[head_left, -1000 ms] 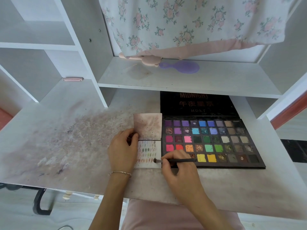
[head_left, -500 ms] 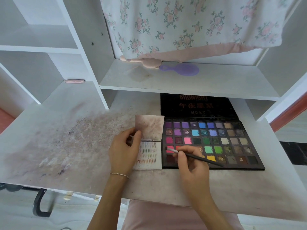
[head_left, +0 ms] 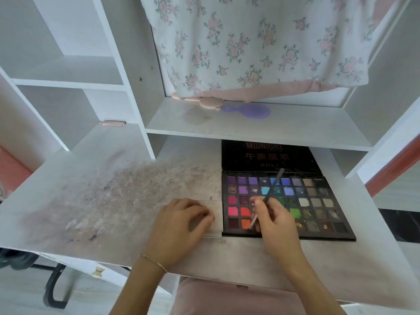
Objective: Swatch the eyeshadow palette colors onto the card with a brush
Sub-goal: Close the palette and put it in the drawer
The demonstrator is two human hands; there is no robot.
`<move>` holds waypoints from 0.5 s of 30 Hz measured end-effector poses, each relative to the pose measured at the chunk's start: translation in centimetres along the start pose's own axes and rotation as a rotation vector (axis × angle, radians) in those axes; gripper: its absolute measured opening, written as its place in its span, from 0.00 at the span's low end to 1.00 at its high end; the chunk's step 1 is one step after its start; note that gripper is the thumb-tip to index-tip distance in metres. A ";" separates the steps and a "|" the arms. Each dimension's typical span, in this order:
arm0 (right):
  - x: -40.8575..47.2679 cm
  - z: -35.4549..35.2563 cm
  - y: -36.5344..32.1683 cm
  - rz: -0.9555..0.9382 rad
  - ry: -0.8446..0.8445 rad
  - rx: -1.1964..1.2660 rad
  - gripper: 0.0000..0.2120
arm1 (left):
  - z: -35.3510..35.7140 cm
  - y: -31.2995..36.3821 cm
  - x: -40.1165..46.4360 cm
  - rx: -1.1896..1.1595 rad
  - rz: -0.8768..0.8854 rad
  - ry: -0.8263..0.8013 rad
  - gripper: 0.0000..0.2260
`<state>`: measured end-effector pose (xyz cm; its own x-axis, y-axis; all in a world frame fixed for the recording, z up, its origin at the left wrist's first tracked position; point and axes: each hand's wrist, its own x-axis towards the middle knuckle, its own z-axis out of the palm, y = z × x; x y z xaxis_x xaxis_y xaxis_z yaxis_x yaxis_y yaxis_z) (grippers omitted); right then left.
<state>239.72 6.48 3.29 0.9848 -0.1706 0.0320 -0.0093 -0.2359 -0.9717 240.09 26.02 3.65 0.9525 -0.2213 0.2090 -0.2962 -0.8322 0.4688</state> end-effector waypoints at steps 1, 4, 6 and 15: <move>0.3 0.2 -0.1 -0.012 -0.036 -0.040 0.07 | 0.3 0.3 -0.6 0.081 0.037 0.010 0.17; 0.9 1.3 -0.3 -0.051 -0.124 -0.209 0.13 | 1.3 0.6 -2.4 0.199 0.065 0.031 0.15; 1.2 2.5 -0.8 -0.075 -0.183 -0.300 0.19 | 1.3 0.2 -3.0 0.202 0.038 0.043 0.16; 4.4 8.0 -2.4 -0.159 -0.313 -0.417 0.17 | -0.5 -6.3 -1.1 0.259 -0.235 0.005 0.16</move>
<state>245.45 13.92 3.93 0.9836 0.1763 0.0381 0.1389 -0.6055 -0.7837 240.89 31.78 0.86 0.9921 -0.0068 0.1257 -0.0409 -0.9616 0.2714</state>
